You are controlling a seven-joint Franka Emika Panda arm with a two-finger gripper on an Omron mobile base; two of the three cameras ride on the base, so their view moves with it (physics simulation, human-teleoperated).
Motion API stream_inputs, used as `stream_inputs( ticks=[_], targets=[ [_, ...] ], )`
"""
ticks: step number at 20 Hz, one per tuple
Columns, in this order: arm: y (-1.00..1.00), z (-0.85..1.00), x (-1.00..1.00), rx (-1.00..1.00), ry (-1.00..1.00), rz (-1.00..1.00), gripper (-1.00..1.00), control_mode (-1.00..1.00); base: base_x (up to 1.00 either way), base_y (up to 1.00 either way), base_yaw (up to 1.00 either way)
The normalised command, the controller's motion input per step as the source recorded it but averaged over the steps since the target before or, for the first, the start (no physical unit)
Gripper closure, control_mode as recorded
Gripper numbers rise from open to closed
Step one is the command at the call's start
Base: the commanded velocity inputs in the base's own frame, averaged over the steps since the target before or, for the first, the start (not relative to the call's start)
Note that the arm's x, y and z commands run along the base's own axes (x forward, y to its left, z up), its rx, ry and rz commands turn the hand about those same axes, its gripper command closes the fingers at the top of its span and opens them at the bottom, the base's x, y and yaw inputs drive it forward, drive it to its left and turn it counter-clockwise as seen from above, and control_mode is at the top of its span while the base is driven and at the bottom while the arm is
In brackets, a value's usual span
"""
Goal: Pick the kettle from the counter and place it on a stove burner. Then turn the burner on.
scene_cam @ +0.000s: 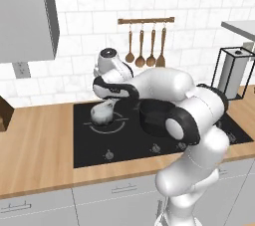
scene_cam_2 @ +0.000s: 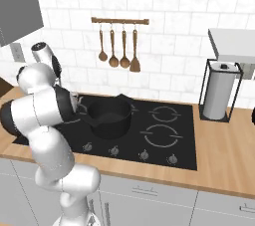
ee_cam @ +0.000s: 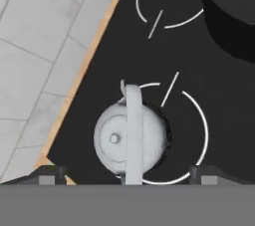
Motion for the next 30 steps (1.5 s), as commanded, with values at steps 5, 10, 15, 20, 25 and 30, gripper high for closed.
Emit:
stream_inputs(
  ticks=[5, 10, 15, 20, 25, 30],
  targets=[
    [0.07, 0.64, -1.0, 0.01, 0.03, 0.35, -1.0, -1.0, 0.0, 0.0, 0.0],
    [0.05, 0.07, -1.0, -0.03, 0.08, 0.47, -1.0, -1.0, 0.0, 0.0, 0.0],
    [0.07, -0.63, -0.98, -0.28, 0.19, 0.43, -1.0, -1.0, 0.0, 0.0, 0.0],
    [0.42, -1.0, -0.59, -0.41, 0.15, 0.3, -1.0, -1.0, 0.0, 0.0, 0.0],
    [0.1, -0.8, -0.03, -0.11, 0.04, 0.11, -1.0, -1.0, 0.0, 0.0, 0.0],
    [-0.12, -0.34, 0.37, 0.01, -0.09, 0.04, -1.0, -1.0, 0.0, 0.0, 0.0]
  ],
)
